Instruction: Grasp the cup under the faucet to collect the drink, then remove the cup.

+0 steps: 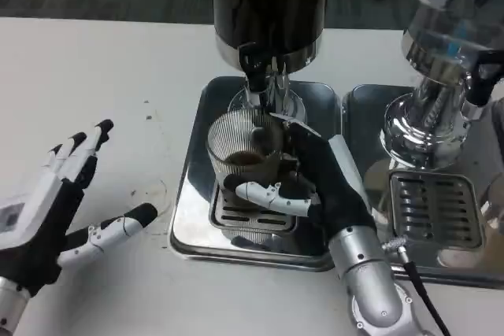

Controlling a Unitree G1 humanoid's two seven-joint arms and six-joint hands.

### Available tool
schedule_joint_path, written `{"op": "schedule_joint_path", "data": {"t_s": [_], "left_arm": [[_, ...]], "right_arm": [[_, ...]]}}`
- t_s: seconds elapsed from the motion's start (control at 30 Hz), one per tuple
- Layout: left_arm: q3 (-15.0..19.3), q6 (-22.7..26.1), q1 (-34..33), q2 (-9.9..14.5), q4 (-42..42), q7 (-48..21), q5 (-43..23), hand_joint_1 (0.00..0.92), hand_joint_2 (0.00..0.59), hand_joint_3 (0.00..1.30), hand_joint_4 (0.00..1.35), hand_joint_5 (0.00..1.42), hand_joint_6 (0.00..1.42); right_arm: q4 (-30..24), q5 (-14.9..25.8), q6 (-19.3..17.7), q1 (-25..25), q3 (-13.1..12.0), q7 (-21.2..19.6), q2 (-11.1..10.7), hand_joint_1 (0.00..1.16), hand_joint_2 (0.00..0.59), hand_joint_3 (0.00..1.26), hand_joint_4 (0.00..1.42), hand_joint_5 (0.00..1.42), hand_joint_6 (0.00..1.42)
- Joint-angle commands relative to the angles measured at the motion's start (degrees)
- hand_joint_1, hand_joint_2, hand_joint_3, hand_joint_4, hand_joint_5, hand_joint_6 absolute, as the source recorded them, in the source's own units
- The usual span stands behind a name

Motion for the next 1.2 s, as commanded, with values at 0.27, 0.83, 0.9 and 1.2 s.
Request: {"op": "schedule_joint_path", "data": {"t_s": [0.27, 0.83, 0.9, 1.2], "left_arm": [[0.11, 0.26, 0.43, 0.49, -0.24, -1.35, -0.80, 0.000, 0.116, 0.00, 0.00, 0.00, 0.00], [-0.24, -0.17, -0.48, 0.27, 0.44, -2.58, -0.97, 0.000, 0.118, 0.00, 0.00, 0.00, 0.00], [-0.28, -0.27, -0.59, 0.25, 0.55, -2.65, -1.01, 0.000, 0.118, 0.00, 0.00, 0.00, 0.00], [-0.85, -0.60, -1.25, 0.20, 1.11, -2.77, -0.96, 0.000, 0.118, 0.00, 0.00, 0.00, 0.00]], "right_arm": [[-0.88, 0.53, -1.39, 1.39, -0.60, -3.49, 1.74, 1.02, 0.233, 0.42, 0.52, 0.45, 0.57], [-5.02, -0.55, -2.66, 3.36, -0.35, -7.00, 1.66, 1.04, 0.217, 0.45, 0.55, 0.59, 0.71], [-5.57, -0.53, -2.70, 3.60, -0.33, -7.03, 1.67, 1.04, 0.217, 0.45, 0.55, 0.59, 0.71], [-11.03, -2.74, -0.50, 5.52, 0.08, -7.12, 0.87, 1.03, 0.215, 0.46, 0.56, 0.64, 0.79]]}}
